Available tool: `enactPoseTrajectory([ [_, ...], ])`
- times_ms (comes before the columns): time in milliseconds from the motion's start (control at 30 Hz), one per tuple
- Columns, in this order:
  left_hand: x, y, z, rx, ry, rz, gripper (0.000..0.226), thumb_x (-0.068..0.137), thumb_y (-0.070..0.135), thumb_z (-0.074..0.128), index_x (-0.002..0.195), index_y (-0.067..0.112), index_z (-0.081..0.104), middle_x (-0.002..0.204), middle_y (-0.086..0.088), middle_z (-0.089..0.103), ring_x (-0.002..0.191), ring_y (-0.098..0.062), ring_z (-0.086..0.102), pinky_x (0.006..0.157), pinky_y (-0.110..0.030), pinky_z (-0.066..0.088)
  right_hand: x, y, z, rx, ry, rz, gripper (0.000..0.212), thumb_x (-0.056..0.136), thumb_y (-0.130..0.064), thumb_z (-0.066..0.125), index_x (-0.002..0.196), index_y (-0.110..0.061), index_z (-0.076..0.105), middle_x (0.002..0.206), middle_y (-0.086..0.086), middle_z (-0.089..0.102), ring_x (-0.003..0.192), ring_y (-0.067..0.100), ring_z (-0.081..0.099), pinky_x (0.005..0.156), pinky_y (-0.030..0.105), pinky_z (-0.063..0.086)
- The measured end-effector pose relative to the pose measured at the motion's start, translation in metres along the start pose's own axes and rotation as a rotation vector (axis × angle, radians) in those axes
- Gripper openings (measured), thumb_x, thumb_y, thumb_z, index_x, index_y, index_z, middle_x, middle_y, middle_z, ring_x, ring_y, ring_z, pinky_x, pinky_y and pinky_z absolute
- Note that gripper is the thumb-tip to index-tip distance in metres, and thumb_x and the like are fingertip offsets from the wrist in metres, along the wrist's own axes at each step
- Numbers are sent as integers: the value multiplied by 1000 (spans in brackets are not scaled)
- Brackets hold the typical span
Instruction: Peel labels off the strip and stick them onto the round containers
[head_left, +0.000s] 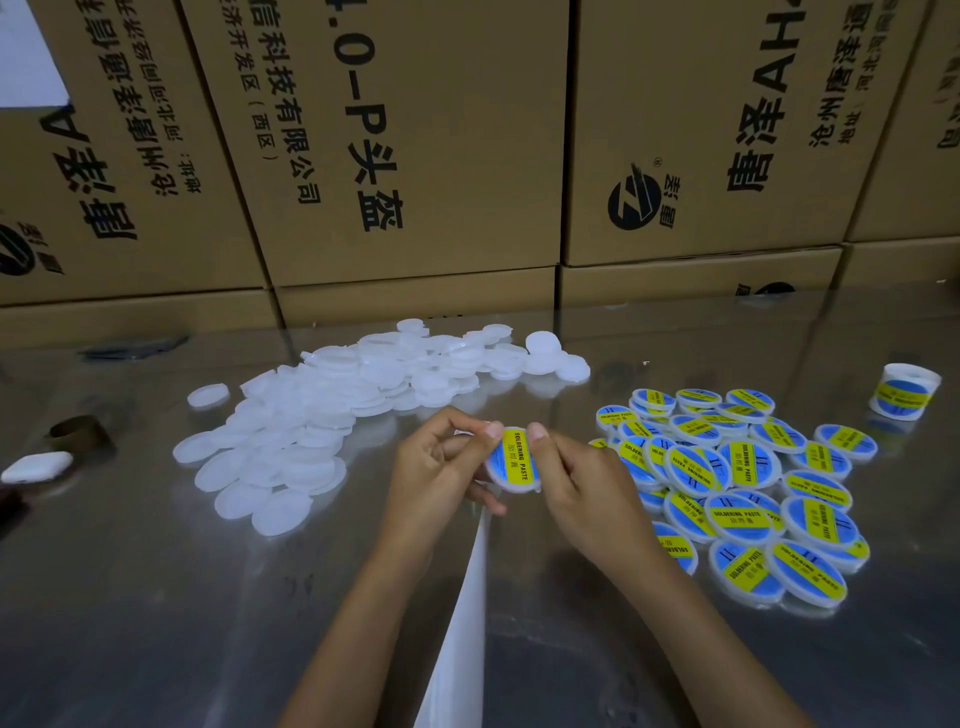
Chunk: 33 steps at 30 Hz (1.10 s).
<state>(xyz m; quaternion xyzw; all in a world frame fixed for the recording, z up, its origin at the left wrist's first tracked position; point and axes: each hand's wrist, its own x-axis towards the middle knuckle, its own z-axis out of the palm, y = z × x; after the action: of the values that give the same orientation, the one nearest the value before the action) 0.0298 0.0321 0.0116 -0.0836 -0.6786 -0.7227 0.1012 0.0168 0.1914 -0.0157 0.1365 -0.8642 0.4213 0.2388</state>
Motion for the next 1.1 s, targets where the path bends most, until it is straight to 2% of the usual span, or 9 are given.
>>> enactPoseTrajectory([
  [133, 1, 0, 1, 2, -177, -69, 29, 87, 0, 72, 113, 11, 67, 97, -19, 71, 68, -24, 71, 50, -31, 57, 2, 4, -1, 31, 2, 2, 45, 103, -44, 41, 59, -38, 42, 49, -8, 41, 49, 12, 36, 51, 28, 26],
  [200, 1, -1, 3, 30, -196, -63, 30, 84, -4, 74, 110, 11, 70, 94, -12, 74, 71, -22, 72, 52, -29, 57, 2, 3, 0, 100, -10, 8, 41, 102, -45, 42, 62, -41, 47, 48, -9, 42, 49, 10, 37, 52, 27, 28],
  [300, 1, -1, 5, 43, -62, -48, 26, 77, -5, 80, 98, 8, 70, 83, -7, 77, 68, -22, 73, 53, -27, 56, 3, -1, 3, 262, -19, 65, 41, 101, -50, 40, 64, -32, 45, 53, -10, 42, 56, 5, 39, 56, 29, 34],
  [433, 1, 2, 1, -7, 70, -32, 19, 79, 1, 80, 95, 6, 70, 79, -9, 77, 55, -20, 70, 49, -23, 54, 2, 0, 5, 338, -141, 106, 61, 86, -75, 42, 72, -17, 48, 58, -4, 45, 58, 7, 42, 58, 35, 39],
  [533, 1, 3, 0, -50, 138, -54, 12, 82, 10, 79, 89, 3, 72, 82, -9, 78, 51, -22, 69, 45, -22, 53, -2, 0, 9, 190, -203, 72, 66, 75, -84, 45, 85, -20, 58, 63, 0, 52, 56, 5, 42, 57, 32, 40],
  [633, 1, 3, 2, -44, 157, -71, 13, 83, 16, 79, 87, 4, 73, 79, -9, 77, 51, -23, 70, 43, -22, 53, -4, 1, 10, -8, -174, 16, 66, 78, -88, 32, 95, -31, 60, 66, -9, 57, 60, 8, 52, 58, 33, 43],
  [833, 1, 1, 0, -60, 7, -87, 12, 88, 15, 72, 99, 11, 70, 85, -12, 77, 63, -25, 73, 53, -27, 58, -4, 0, 8, -63, -25, 4, 53, 97, -66, 23, 83, -27, 56, 61, -19, 54, 57, 10, 50, 52, 28, 33],
  [1000, 0, 2, 2, -65, -196, -108, 44, 87, -3, 71, 125, 18, 66, 99, -15, 75, 71, -24, 72, 61, -26, 58, -2, 3, 5, 24, 33, 79, 49, 104, -45, 34, 57, -32, 41, 50, -16, 48, 53, 11, 41, 57, 33, 33],
  [1100, -1, 4, 4, -59, -137, -105, 36, 80, -7, 76, 112, 10, 73, 94, -13, 76, 68, -24, 73, 59, -25, 58, -1, 0, 5, 161, -8, 99, 46, 104, -47, 37, 63, -33, 51, 50, -15, 48, 52, 6, 41, 56, 28, 33],
])
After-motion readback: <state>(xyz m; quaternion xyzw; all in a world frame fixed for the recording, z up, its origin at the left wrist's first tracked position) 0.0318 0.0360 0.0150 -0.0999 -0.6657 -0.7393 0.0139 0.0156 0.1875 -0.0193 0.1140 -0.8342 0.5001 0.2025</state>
